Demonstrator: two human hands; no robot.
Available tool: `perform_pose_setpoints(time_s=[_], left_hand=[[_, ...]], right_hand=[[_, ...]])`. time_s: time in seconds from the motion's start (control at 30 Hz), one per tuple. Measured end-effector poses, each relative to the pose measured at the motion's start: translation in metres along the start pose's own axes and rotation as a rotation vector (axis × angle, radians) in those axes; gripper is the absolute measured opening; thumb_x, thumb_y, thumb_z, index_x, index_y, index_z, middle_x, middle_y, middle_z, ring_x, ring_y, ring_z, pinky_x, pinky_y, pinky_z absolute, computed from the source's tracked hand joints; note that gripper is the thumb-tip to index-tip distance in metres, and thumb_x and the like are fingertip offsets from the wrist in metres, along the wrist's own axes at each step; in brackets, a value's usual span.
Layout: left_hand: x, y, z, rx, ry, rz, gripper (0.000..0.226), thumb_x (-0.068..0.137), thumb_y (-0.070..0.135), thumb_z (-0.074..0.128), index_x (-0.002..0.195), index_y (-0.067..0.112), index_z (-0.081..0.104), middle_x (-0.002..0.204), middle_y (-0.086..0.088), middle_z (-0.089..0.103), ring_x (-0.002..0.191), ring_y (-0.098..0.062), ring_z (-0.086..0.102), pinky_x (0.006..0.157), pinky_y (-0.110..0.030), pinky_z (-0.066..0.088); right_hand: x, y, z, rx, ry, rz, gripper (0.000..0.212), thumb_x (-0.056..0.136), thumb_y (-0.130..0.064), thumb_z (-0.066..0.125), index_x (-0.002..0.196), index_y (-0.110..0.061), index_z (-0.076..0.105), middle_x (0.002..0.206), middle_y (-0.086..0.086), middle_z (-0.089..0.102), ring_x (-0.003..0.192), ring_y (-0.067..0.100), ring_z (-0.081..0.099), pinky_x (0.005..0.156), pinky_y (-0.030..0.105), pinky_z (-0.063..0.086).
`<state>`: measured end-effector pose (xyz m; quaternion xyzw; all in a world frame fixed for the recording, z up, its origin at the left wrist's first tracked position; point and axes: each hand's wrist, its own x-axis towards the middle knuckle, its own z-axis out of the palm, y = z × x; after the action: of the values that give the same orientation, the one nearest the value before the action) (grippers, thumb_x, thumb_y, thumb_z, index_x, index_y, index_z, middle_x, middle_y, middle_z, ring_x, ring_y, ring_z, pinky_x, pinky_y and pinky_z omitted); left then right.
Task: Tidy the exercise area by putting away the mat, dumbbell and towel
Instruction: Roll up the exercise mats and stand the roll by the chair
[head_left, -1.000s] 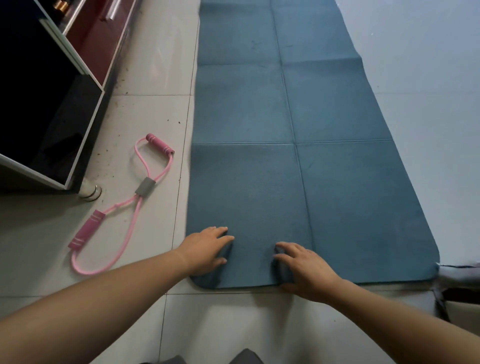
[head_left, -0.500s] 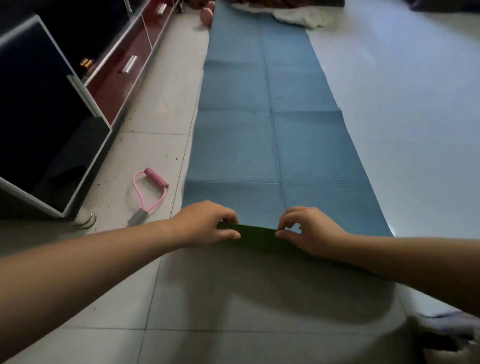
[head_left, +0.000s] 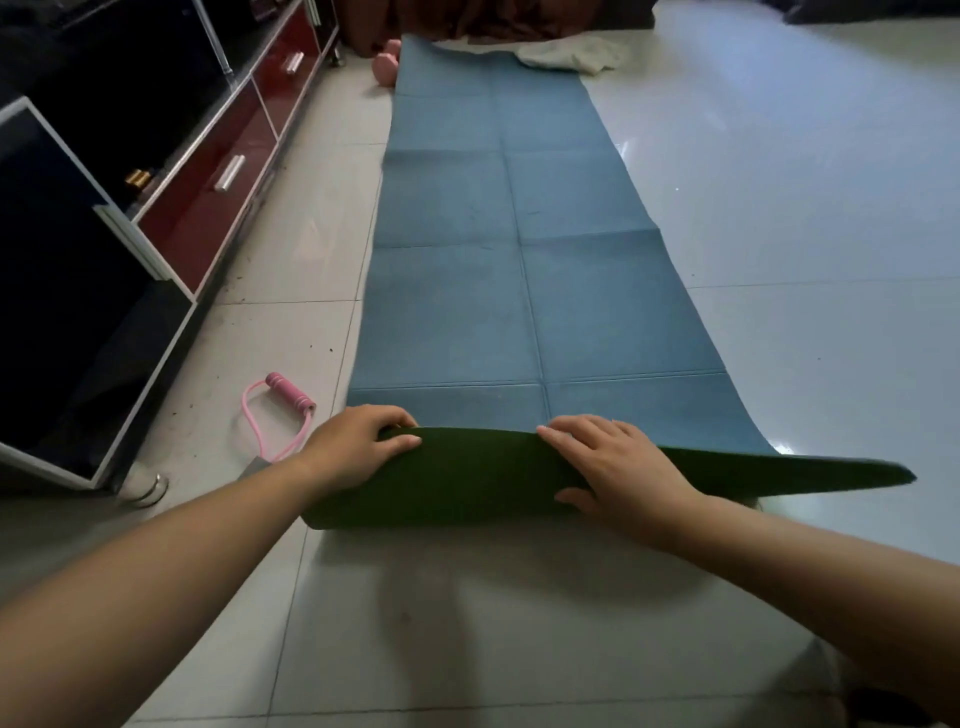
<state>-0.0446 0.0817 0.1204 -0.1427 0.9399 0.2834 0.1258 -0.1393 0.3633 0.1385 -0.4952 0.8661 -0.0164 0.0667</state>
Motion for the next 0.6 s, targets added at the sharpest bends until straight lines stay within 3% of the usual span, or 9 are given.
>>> perform_pose_setpoints(time_s=[0.07,0.17,0.27,0.33,0.43,0.53,0.6], left_hand=[[0.005,-0.004,-0.004,-0.026,0.014,-0.015,0.016,0.089,0.039,0.057,0.102,0.031,0.064,0.100,0.008,0.063,0.094,-0.013,0.058,0.087,-0.036,0.050],[0.010,-0.008,-0.006,-0.056,0.012,-0.036,0.016,0.088,0.038,0.058,0.102,0.032,0.063,0.102,0.006,0.063,0.095,-0.014,0.057,0.089,-0.035,0.049],[0.011,-0.010,-0.003,-0.073,0.037,-0.029,0.011,0.087,0.038,0.061,0.098,0.035,0.061,0.100,0.006,0.063,0.095,-0.014,0.057,0.088,-0.034,0.049],[0.011,-0.009,-0.001,-0.070,0.059,-0.032,0.012,0.086,0.038,0.062,0.098,0.035,0.061,0.099,0.006,0.064,0.094,-0.014,0.057,0.087,-0.033,0.049],[0.010,-0.007,0.004,0.019,0.144,0.006,0.021,0.087,0.035,0.062,0.107,0.029,0.062,0.108,0.003,0.064,0.099,-0.017,0.057,0.089,-0.036,0.049],[0.007,-0.005,0.016,0.286,0.322,0.256,0.033,0.085,0.029,0.066,0.117,0.023,0.062,0.124,-0.003,0.058,0.115,-0.026,0.053,0.093,-0.044,0.044],[0.006,0.000,0.024,0.390,0.313,0.365,0.044,0.084,0.030,0.067,0.126,0.023,0.057,0.134,-0.005,0.053,0.124,-0.028,0.049,0.098,-0.048,0.038]], right_hand=[[0.002,0.002,0.006,-0.143,0.044,-0.006,0.083,0.057,-0.051,0.082,0.127,-0.014,0.057,0.127,0.002,0.059,0.116,0.022,0.058,0.093,0.048,0.046],[0.012,0.003,0.013,-0.226,0.051,0.004,0.087,0.057,-0.060,0.077,0.128,-0.012,0.056,0.130,0.003,0.058,0.120,0.021,0.055,0.098,0.055,0.037],[0.024,0.004,0.018,-0.180,-0.019,0.009,0.087,0.081,-0.060,0.056,0.147,-0.014,0.025,0.153,0.002,0.027,0.143,0.021,0.021,0.112,0.057,0.005],[0.031,0.006,0.022,-0.118,-0.089,0.044,0.083,0.089,-0.057,0.046,0.150,-0.017,0.007,0.158,-0.001,0.009,0.146,0.019,0.001,0.112,0.054,-0.009],[0.038,0.011,0.028,-0.084,-0.089,0.071,0.079,0.090,-0.055,0.045,0.150,-0.020,0.006,0.158,-0.002,0.009,0.146,0.019,0.000,0.113,0.052,-0.009],[0.043,0.019,0.027,-0.063,-0.091,0.064,0.079,0.089,-0.057,0.046,0.150,-0.023,0.008,0.158,-0.003,0.010,0.145,0.018,0.005,0.116,0.048,-0.001],[0.048,0.027,0.025,-0.034,-0.076,0.054,0.079,0.087,-0.058,0.047,0.149,-0.024,0.012,0.157,-0.003,0.012,0.145,0.018,0.009,0.117,0.045,0.004]])
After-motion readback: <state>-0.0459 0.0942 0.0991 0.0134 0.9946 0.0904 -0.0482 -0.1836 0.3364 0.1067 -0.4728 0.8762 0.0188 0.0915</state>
